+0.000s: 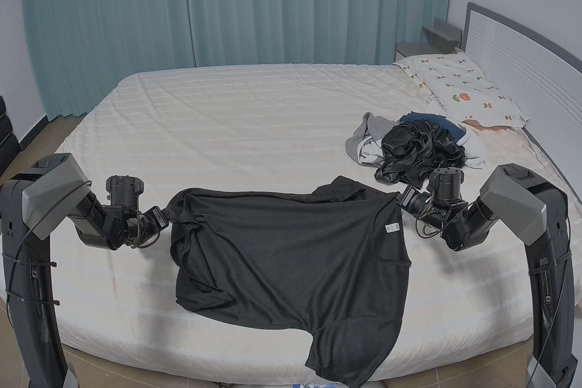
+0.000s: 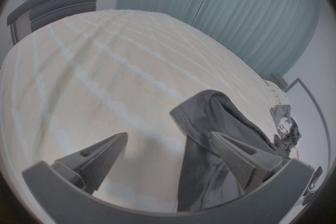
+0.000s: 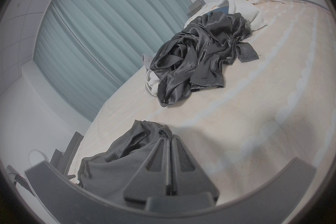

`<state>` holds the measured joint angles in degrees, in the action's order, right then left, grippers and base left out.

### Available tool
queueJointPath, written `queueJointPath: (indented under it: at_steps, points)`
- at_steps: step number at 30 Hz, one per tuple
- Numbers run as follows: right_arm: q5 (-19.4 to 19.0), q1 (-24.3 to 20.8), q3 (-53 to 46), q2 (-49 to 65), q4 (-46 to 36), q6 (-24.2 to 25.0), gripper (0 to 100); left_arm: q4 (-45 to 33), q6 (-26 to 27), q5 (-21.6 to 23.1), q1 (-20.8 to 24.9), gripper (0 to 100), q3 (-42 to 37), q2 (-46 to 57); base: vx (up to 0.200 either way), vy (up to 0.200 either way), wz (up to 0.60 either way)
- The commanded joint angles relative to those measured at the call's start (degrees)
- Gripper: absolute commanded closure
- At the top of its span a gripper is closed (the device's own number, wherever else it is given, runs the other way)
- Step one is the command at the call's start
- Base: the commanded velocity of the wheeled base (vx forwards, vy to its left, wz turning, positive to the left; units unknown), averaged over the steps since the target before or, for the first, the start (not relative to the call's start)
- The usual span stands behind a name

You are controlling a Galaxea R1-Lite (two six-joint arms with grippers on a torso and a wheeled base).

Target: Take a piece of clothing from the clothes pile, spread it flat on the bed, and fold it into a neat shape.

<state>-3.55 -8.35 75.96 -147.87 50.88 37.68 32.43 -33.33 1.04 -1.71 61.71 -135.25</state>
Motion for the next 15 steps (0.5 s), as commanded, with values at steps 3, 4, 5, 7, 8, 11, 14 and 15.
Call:
queueJointPath:
  at_steps: [3,4,5,7,8,11,14,15]
  points:
    - [-0.14,-0.44,-4.5,2.32,1.94,-0.15,0,0.0,-1.65,4.41,2.32,0,-9.5,9.13,0.0,0.0,0.0]
    - [-0.32,-0.53,-6.61,3.73,3.34,-0.15,0,0.0,-2.27,4.41,3.03,0,-10.56,9.83,0.0,0.0,0.0]
    - [-0.41,-0.61,-8.72,4.87,4.49,-0.06,0,0.09,-3.15,4.41,4.08,0,-11.7,10.45,0.0,0.0,0.0]
    - [-0.32,-0.61,-12.06,6.81,6.16,0.02,0,0.97,-4.82,4.41,5.57,0,-13.54,11.42,0.0,0.0,0.0]
    - [-0.32,-0.61,-15.05,8.48,7.3,0.02,0,2.2,-6.22,4.41,6.63,0,-15.21,12.03,0.0,0.0,0.0]
    - [-0.58,-0.61,-22.61,12.87,9.94,0.55,0,6.16,-8.86,3.97,9.18,0,-18.91,13.0,0.0,0.0,0.0]
    - [-0.58,-0.61,-29.29,16.65,12.4,1.25,0,9.76,-10.53,3.8,10.32,0,-22.25,13.97,0.0,0.0,0.0]
    - [-0.58,-0.61,-29.29,16.65,12.4,1.25,0,9.76,-10.53,3.8,10.32,0,-22.25,13.97,0.0,0.0,0.0]
